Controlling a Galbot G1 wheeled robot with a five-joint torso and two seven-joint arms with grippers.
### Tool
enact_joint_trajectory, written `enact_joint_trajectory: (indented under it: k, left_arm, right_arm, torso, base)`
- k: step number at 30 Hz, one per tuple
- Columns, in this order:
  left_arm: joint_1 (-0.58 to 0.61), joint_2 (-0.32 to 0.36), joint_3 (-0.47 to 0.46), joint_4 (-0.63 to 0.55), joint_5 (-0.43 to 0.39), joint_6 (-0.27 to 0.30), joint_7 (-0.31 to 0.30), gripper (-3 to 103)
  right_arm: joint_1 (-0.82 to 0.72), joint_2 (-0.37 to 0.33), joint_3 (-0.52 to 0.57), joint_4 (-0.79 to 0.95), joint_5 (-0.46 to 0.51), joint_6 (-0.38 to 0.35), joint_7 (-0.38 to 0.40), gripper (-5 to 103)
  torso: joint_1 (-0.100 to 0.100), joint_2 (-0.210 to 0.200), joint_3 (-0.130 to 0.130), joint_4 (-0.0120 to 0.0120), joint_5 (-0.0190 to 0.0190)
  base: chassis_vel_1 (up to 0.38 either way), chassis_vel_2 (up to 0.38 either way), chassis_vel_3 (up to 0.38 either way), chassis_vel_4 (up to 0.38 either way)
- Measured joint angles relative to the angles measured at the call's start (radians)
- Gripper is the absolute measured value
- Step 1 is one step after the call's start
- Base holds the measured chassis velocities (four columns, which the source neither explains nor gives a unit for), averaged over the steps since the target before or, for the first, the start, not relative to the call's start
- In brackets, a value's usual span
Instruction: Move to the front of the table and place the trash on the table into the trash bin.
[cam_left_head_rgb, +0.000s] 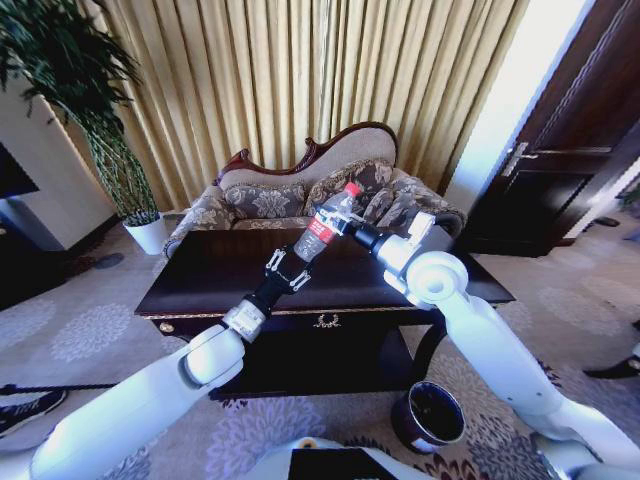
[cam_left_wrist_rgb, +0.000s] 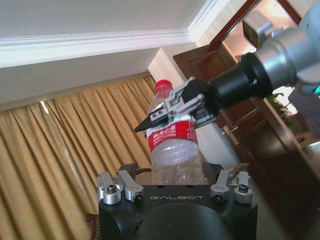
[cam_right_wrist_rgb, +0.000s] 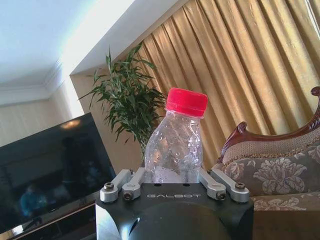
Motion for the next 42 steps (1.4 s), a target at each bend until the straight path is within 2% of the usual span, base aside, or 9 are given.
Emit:
enact_joint_trajectory:
  k: [9,12,18,20,22,27,35,39,42]
  left_arm:
    - [0.103,0.022,-0.156,-0.04,-0.114,0.001,0.007,100]
    - [0.161,0.026,-0.272,-0.026,-0.163,0.021,-0.009,100]
    - [0.268,-0.039,-0.464,0.07,-0.188,0.071,-0.111,100]
    - [0.28,-0.051,-0.491,0.081,-0.178,0.074,-0.112,100]
    - [0.336,-0.105,-0.623,0.133,-0.139,0.085,-0.106,100]
    - [0.436,-0.159,-0.815,0.143,-0.211,0.14,-0.106,100]
    - [0.618,-0.209,-1.08,0.107,-0.34,0.153,-0.039,100]
    - [0.674,-0.227,-1.132,0.044,-0.414,0.19,-0.025,100]
    - [0.714,-0.243,-1.169,-0.054,-0.502,0.282,-0.008,100]
  right_arm:
    - [-0.084,-0.033,0.075,-0.001,-0.063,0.0,-0.001,27]
    - [-0.154,-0.056,0.121,0.009,-0.158,0.017,0.0,27]
    - [-0.34,-0.098,0.219,0.032,-0.497,0.075,0.05,27]
    - [-0.364,-0.099,0.234,0.039,-0.516,0.076,0.056,27]
    - [-0.465,-0.099,0.296,0.066,-0.577,0.074,0.084,27]
    - [-0.591,-0.089,0.411,0.112,-0.607,0.071,0.098,27]
    - [-0.766,-0.046,0.563,0.151,-0.649,0.072,0.094,27]
    - [-0.828,-0.024,0.596,0.182,-0.663,0.073,0.093,27]
    - [-0.902,-0.001,0.634,0.264,-0.662,0.069,0.092,27]
  torso:
    - [0.0,0.0,0.0,0.0001,0.0]
    - [0.0,0.0,0.0,0.0001,0.0]
    - [0.0,0.0,0.0,0.0,-0.0003]
    - [0.0,0.0,0.0,0.0002,-0.0002]
    - [0.0,0.0,0.0,-0.0002,-0.0005]
    - [0.0,0.0,0.0,0.0002,-0.0005]
    - [0.0,0.0,0.0,0.0002,-0.0002]
    - [0.0,0.0,0.0,0.0,-0.0001]
    - [0.0,0.0,0.0,-0.0001,-0.0001]
  base:
    - [0.0,0.0,0.0,0.0]
    - [0.0,0.0,0.0,0.0]
    - [0.0,0.0,0.0,0.0]
    - [0.0,0.0,0.0,0.0]
    - [0.0,0.0,0.0,0.0]
    - [0.0,0.0,0.0,0.0]
    - [0.0,0.0,0.0,0.0]
    - [0.0,0.0,0.0,0.0]
    - [0.0,0.0,0.0,0.0]
